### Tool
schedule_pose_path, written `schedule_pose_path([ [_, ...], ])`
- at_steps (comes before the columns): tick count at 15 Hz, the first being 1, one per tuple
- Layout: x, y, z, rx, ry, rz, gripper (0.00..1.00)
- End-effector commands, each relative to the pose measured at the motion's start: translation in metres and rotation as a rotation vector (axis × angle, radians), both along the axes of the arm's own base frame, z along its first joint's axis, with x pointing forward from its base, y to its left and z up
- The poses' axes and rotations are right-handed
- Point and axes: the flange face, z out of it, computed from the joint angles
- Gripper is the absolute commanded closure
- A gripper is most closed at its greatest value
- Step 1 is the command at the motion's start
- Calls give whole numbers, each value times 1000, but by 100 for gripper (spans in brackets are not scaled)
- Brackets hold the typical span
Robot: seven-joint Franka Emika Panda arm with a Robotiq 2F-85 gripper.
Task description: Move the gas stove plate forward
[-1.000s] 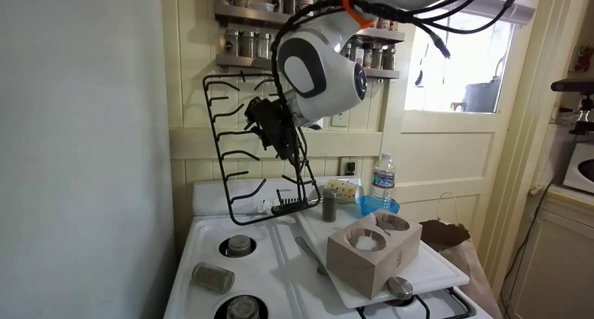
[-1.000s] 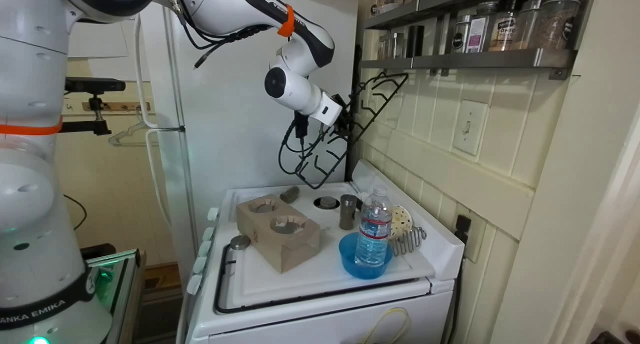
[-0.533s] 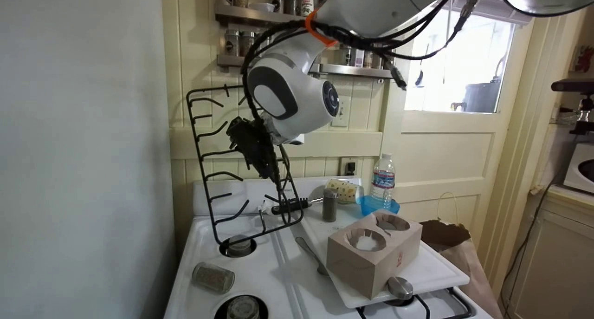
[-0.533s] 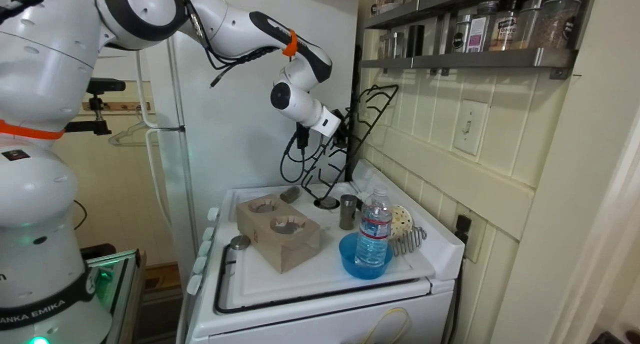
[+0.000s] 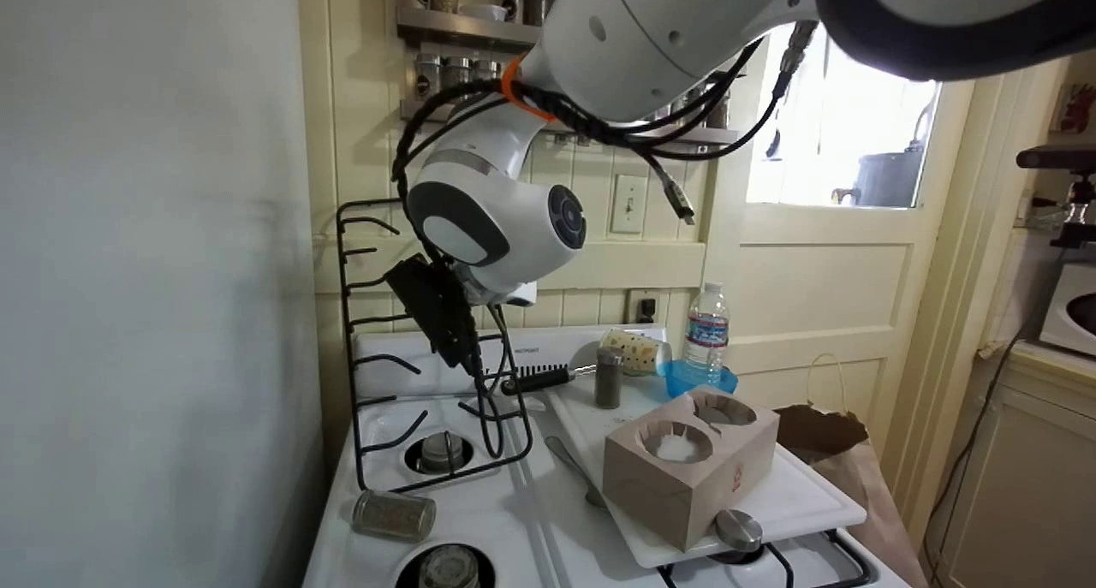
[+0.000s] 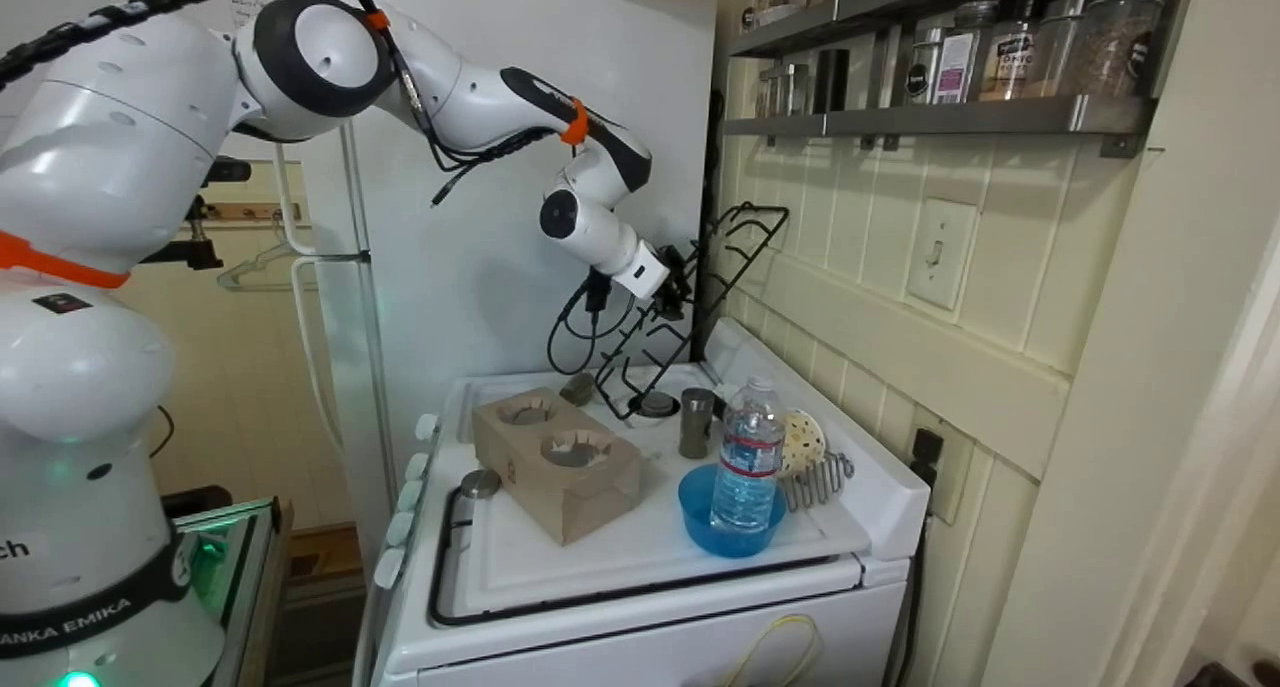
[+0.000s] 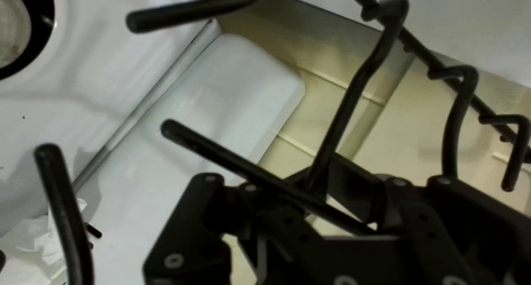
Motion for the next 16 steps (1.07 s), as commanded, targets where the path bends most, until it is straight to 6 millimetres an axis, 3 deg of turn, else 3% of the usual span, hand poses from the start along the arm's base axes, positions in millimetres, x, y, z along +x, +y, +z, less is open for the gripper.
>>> schedule_pose_path([
  [1, 17, -2, 9, 20, -12, -95, 98],
  [8, 26, -4, 4, 42, -5, -157, 98],
  [16, 35, -18, 33, 54, -40, -197, 98],
])
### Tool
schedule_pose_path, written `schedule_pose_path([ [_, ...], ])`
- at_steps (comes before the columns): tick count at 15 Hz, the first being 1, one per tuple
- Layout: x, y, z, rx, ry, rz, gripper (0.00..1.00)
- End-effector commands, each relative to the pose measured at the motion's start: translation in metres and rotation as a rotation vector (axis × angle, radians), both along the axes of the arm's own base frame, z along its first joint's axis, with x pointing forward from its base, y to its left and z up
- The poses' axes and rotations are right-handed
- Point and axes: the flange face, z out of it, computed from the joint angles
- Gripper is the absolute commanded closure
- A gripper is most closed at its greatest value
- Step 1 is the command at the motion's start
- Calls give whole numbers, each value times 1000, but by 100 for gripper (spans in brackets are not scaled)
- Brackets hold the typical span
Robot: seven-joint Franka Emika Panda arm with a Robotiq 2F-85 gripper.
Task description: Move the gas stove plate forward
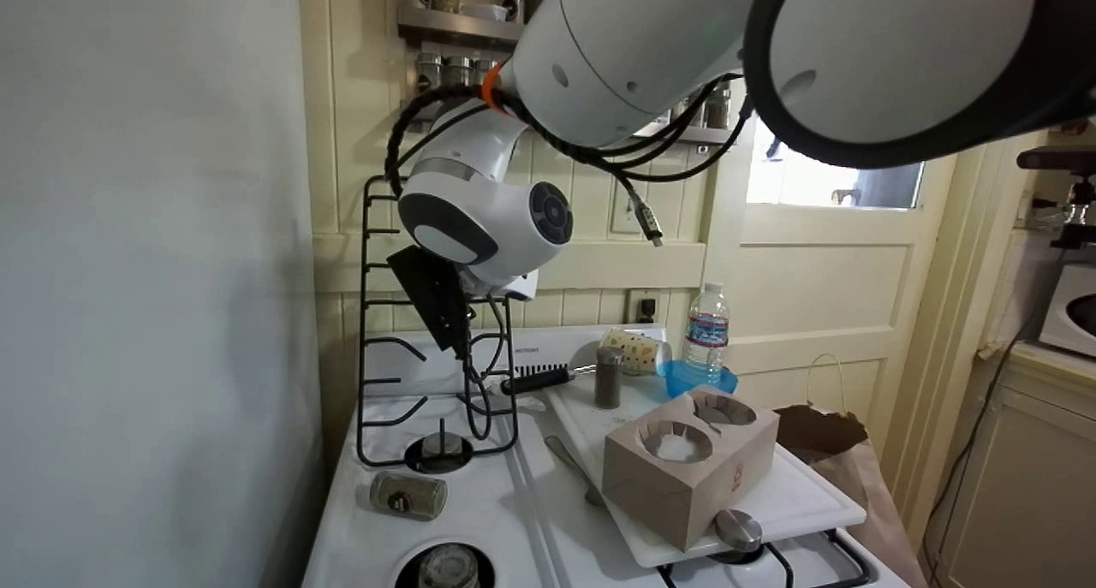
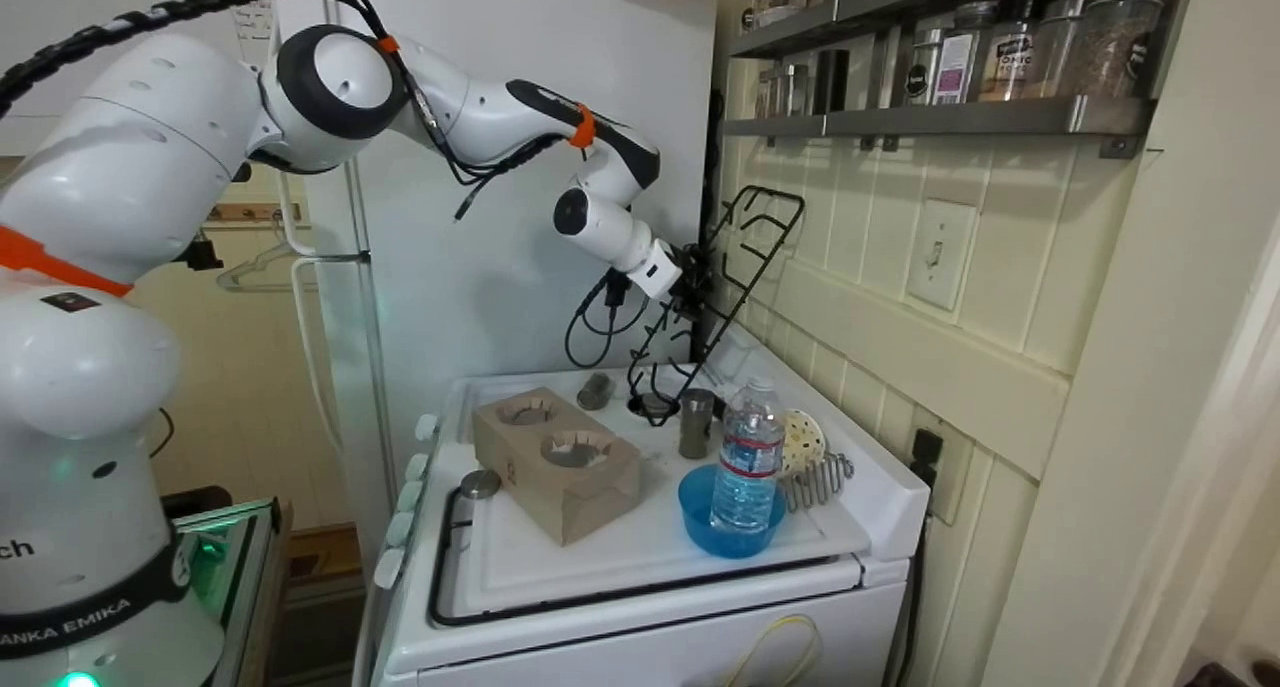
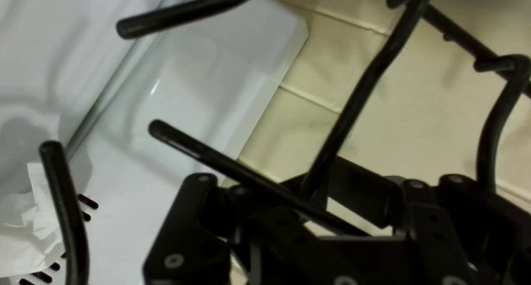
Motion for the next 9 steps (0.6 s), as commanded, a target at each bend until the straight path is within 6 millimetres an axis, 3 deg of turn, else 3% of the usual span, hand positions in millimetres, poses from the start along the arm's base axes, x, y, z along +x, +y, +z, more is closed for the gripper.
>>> schedule_pose_path([
  [1, 4, -6, 27, 15, -13, -48, 98],
  [9, 5, -8, 52, -32, -30, -93, 98],
])
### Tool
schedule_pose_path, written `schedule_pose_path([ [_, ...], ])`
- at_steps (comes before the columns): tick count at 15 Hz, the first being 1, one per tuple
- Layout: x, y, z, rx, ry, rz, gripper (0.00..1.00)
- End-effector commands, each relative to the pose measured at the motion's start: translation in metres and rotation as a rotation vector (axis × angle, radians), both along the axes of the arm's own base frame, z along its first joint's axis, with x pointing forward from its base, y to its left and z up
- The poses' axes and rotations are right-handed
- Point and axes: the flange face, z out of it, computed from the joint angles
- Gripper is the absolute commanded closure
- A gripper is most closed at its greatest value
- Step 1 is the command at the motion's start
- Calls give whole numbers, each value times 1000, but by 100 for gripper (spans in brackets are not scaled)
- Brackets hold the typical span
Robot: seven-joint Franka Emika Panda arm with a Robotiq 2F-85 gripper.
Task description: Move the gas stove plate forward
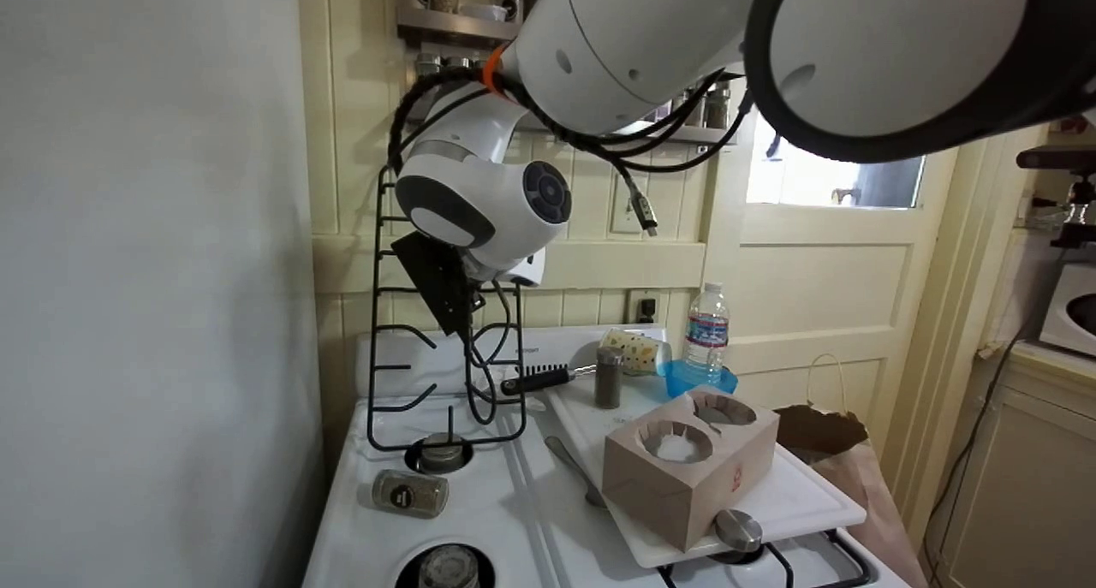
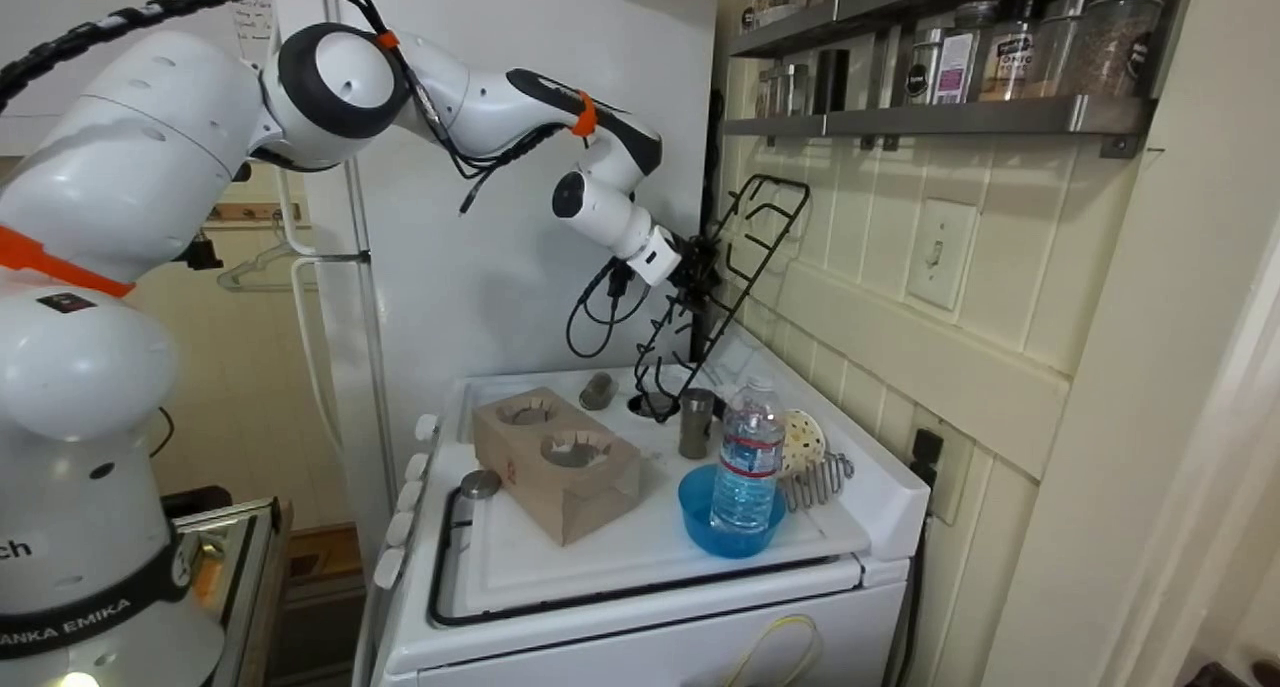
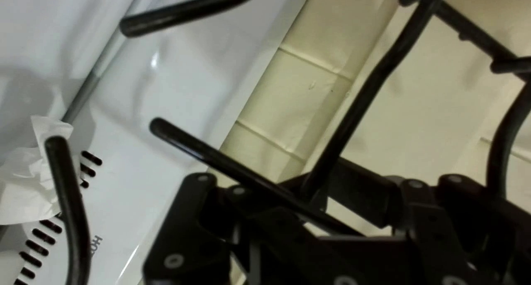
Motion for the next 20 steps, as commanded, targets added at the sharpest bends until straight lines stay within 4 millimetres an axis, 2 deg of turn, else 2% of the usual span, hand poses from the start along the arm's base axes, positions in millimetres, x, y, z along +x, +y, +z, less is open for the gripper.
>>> schedule_pose_path([
  [1, 8, -1, 35, -4, -50, -20, 98],
  [4, 15, -1, 43, -12, -79, -2, 98],
  [8, 20, -1, 45, -43, -93, 12, 98],
  [13, 22, 0, 38, -65, -89, 21, 98],
  [20, 31, 13, 31, -86, -119, 31, 98],
])
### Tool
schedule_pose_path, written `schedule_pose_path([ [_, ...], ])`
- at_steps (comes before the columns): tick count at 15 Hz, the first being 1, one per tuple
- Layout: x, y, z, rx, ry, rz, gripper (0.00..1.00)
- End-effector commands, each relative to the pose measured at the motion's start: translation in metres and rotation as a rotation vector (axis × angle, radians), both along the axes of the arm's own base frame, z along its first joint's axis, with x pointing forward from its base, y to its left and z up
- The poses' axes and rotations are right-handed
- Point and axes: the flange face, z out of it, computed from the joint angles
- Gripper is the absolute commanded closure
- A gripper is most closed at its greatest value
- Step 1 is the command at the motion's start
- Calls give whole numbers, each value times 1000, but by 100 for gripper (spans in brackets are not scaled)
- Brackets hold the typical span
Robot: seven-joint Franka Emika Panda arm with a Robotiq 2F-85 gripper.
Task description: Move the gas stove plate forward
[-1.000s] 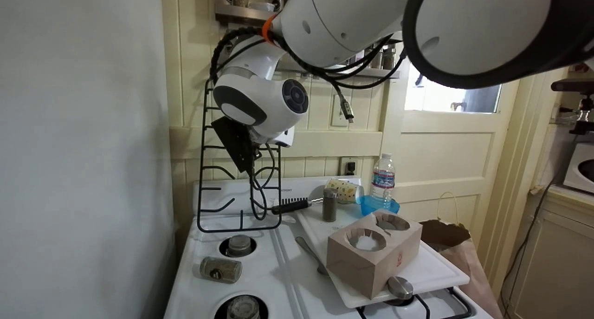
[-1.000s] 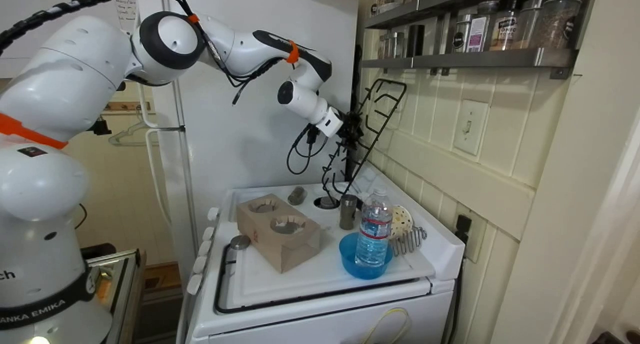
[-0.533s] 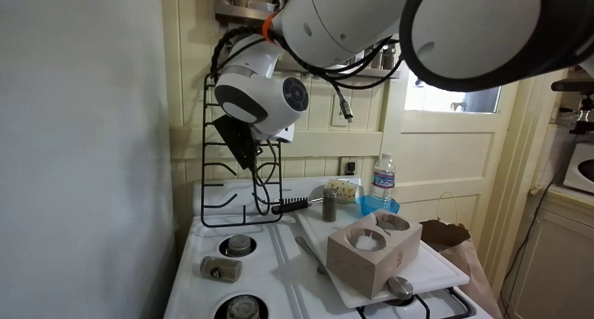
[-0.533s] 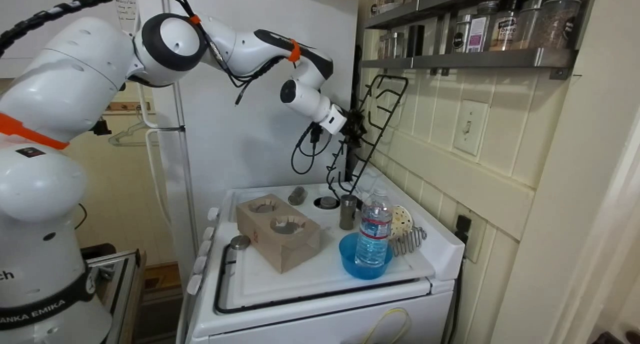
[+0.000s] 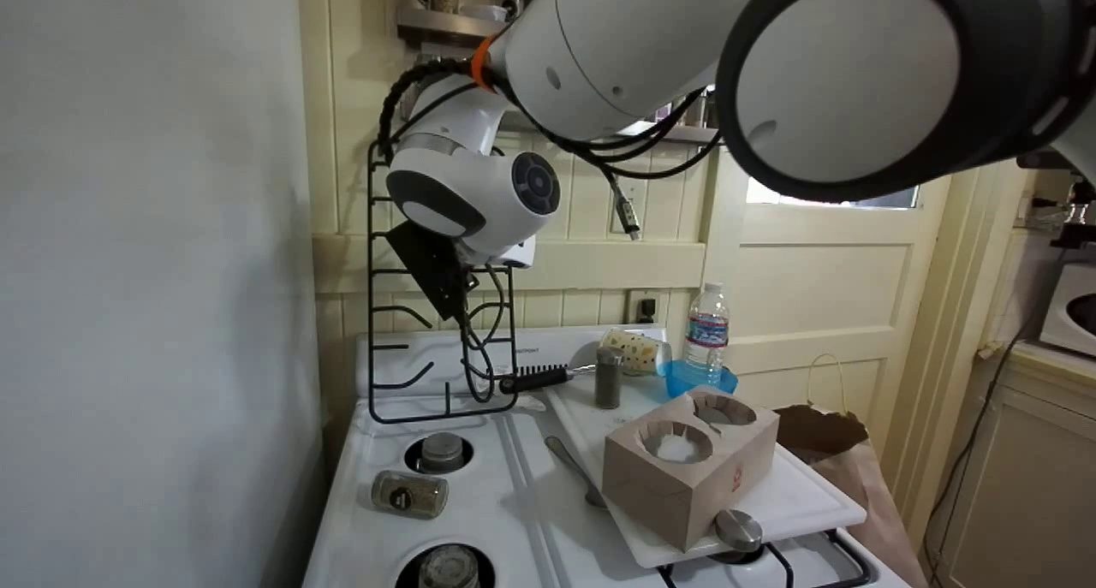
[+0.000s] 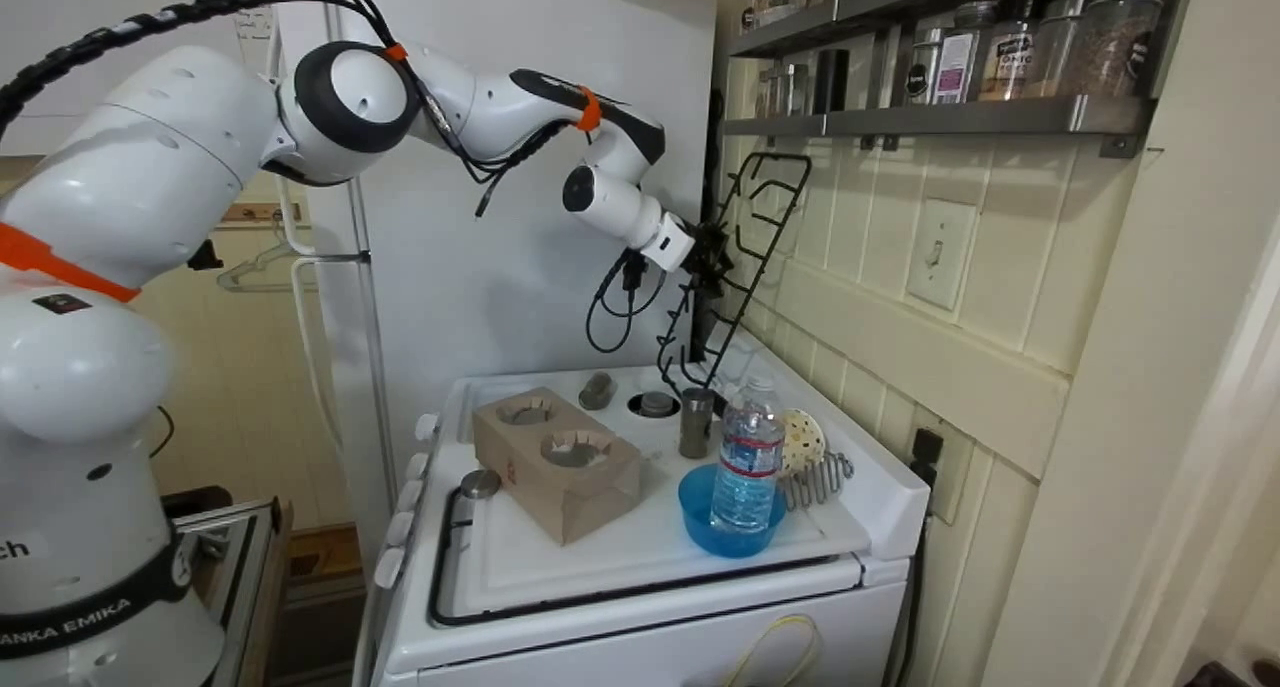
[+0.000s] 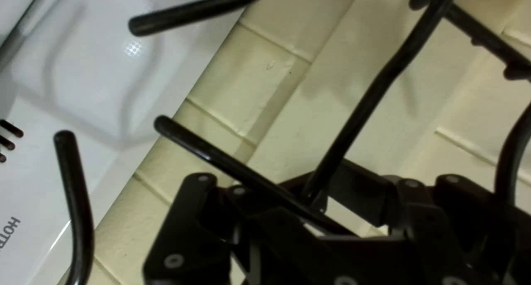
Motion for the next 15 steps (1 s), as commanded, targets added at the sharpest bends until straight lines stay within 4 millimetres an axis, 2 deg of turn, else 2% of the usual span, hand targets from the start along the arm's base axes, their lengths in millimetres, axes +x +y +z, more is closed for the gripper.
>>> schedule_pose_path([
  [1, 10, 9, 12, -11, -46, -2, 98],
  [15, 17, 15, -11, -48, -43, -1, 98],
])
